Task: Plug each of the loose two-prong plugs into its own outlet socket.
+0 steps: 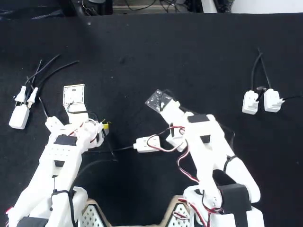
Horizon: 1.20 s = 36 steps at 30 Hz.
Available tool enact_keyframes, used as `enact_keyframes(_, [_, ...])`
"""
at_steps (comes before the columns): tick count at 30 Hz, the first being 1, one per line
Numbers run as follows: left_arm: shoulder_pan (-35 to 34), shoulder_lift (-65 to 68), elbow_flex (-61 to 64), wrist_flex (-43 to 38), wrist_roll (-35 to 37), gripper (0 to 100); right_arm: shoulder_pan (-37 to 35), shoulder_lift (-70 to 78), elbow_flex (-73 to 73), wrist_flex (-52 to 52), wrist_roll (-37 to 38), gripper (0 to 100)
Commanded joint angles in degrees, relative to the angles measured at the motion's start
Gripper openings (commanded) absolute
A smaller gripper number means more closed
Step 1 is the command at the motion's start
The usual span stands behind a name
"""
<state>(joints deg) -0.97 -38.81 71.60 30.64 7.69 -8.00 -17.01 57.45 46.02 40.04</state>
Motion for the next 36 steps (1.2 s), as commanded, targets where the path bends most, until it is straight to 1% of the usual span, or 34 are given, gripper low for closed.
enact_keyframes(1, [-0.57,-1.67,-0.22,-0.79,0.35,24,-0.62,-2.07,-0.04,-1.76,0.53,21.1])
enact_keyframes(3, [-0.57,-1.67,-0.22,-0.79,0.35,24,-0.62,-2.07,0.04,-1.67,0.62,20.3])
enact_keyframes(4, [-0.57,-1.67,-0.22,-0.79,0.35,24,-0.62,-2.07,0.13,-1.67,1.41,18.0])
enact_keyframes(6, [-0.57,-1.67,-0.22,-0.79,0.35,24,-0.62,-2.07,0.31,-1.67,3.87,10.1])
enact_keyframes(8, [-0.57,-1.67,-0.22,-0.79,0.35,24,-0.53,-2.07,0.31,-1.76,4.48,1.6])
enact_keyframes(9, [-0.57,-1.67,-0.22,-0.79,0.35,24,-0.53,-2.07,0.22,-1.76,4.48,0.8])
enact_keyframes(10, [-0.57,-1.67,-0.22,-0.79,0.35,24,-0.18,-2.33,0.22,-1.67,4.48,2.1])
enact_keyframes(13, [-0.57,-1.67,-0.22,-0.79,0.35,24,2.46,-2.77,-1.98,-0.18,4.48,1.0])
enact_keyframes(16, [-0.57,-1.67,-0.22,-0.79,0.35,24,5.10,-3.91,-7.52,7.82,4.31,1.1])
enact_keyframes(19, [-0.57,-1.67,-0.22,-0.97,0.35,24,5.98,-4.26,-13.76,16.70,2.90,1.1])
enact_keyframes(21, [-0.57,-1.67,-0.22,-1.05,0.35,24,5.80,-4.35,-15.52,18.64,4.66,1.1])
enact_keyframes(24, [-0.57,-1.67,-0.22,-0.79,0.35,24,5.71,-4.26,-14.81,16.09,8.88,1.1])
enact_keyframes(29, [-0.57,-1.67,-0.22,-0.79,0.35,24,5.19,-4.26,-7.25,7.74,9.32,1.5])
enact_keyframes(30, [-0.57,-1.67,-0.22,-0.79,0.35,24,5.01,-4.35,-5.67,6.24,8.53,1.5])
enact_keyframes(32, [-0.57,-1.67,-0.22,-0.88,0.35,24,5.01,-4.53,-3.82,4.40,4.13,2.1])
enact_keyframes(34, [-0.57,-1.67,-0.22,-0.97,0.35,24,5.01,-4.62,-3.74,4.40,0.70,7.4])
enact_keyframes(36, [-0.57,-1.67,-0.22,-0.88,0.35,24,5.01,-4.70,-3.91,4.40,-0.26,14.9])
